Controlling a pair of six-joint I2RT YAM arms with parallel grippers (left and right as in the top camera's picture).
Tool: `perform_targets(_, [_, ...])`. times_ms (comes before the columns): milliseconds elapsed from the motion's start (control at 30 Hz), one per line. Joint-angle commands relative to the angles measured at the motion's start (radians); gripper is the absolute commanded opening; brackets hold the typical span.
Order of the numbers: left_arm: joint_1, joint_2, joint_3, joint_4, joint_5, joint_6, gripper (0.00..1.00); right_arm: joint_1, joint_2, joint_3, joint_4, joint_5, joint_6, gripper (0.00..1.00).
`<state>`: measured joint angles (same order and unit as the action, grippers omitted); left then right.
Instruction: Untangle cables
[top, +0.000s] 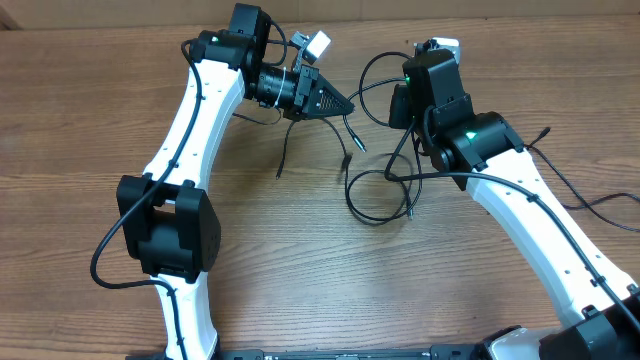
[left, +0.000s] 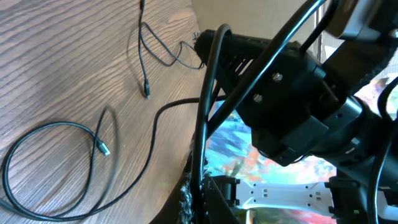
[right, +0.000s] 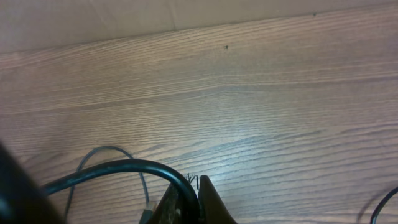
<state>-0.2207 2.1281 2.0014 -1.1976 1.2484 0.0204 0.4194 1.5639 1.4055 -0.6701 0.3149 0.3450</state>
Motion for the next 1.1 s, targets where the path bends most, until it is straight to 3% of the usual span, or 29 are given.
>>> perform_targets(0, [0.014, -0.006, -0.003, -0.011, -0.106, 0.035, 0.04, -0.017, 0.004, -0.004, 0.012, 0.056, -0.014, 0.04])
perform_targets(67, [0.013, -0.006, -0.003, -0.024, -0.299, -0.001, 0.09, -0.017, 0.004, -0.004, 0.012, -0.006, -0.014, 0.04])
perform_targets(167, [0.009, -0.006, -0.003, -0.066, -0.605, -0.128, 0.49, -0.017, 0.004, -0.004, 0.012, -0.099, -0.014, 0.03])
perform_targets(200, [0.008, -0.006, -0.003, -0.081, -0.670, -0.163, 0.58, -0.017, 0.004, -0.004, 0.014, -0.126, -0.014, 0.04])
perform_targets(233, [0.008, -0.006, -0.003, -0.091, -0.708, -0.177, 0.69, -0.017, 0.004, -0.004, 0.018, -0.143, -0.014, 0.04])
perform_targets(333, [0.008, -0.006, -0.003, -0.108, -0.753, -0.179, 0.82, -0.016, 0.001, 0.001, 0.036, -0.172, -0.014, 0.04])
perform_targets(667, [-0.006, -0.006, -0.003, -0.115, -0.726, -0.140, 0.98, -0.017, -0.077, 0.220, 0.023, -0.426, -0.013, 0.04])
perform_targets(800, [-0.008, -0.006, -0.003, -0.114, -0.619, -0.102, 1.00, -0.017, -0.122, 0.306, 0.033, -0.430, -0.015, 0.04])
perform_targets(1067, [-0.008, -0.006, -0.003, -0.111, -0.651, -0.111, 1.00, -0.016, -0.229, 0.443, 0.118, -0.485, -0.037, 0.04])
